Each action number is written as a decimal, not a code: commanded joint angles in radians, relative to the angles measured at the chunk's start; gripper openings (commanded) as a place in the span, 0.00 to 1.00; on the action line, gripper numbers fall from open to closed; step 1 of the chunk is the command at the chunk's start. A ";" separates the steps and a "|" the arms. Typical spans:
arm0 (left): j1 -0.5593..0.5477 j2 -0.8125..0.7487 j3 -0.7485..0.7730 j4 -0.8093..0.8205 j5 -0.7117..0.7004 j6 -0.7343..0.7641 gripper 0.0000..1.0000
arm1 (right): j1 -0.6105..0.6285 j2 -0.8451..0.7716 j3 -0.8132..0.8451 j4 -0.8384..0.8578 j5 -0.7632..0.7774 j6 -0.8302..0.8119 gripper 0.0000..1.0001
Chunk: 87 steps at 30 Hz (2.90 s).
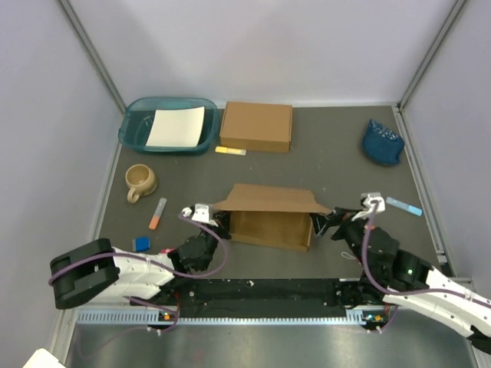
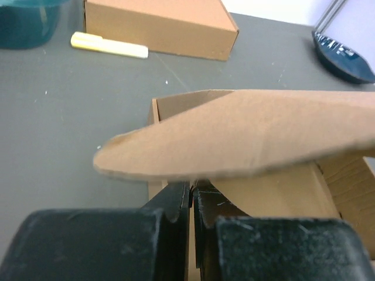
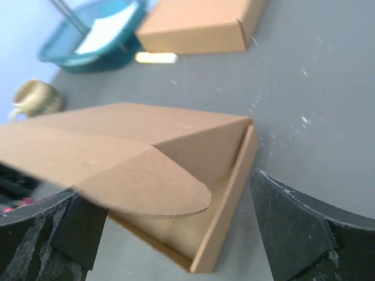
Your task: Fold the paper box
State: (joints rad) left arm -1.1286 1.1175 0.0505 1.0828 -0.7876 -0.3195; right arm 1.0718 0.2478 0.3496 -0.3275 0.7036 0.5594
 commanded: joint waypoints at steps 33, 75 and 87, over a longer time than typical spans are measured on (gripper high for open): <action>-0.020 -0.550 0.233 -1.310 0.392 -0.289 0.35 | -0.053 0.887 0.180 0.502 -0.401 -0.052 0.51; 0.395 -0.036 0.531 -1.035 0.507 -0.243 0.45 | -0.153 0.461 0.351 -0.131 -0.176 0.126 0.99; 0.395 -0.028 0.453 -1.023 0.631 -0.303 0.45 | -0.154 0.421 0.238 -0.303 -0.403 0.412 0.99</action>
State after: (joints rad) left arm -0.7334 1.1076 0.5518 0.0288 -0.2123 -0.5953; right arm 0.9253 0.6975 0.6292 -0.5877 0.3786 0.8577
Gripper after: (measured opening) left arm 0.450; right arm 0.990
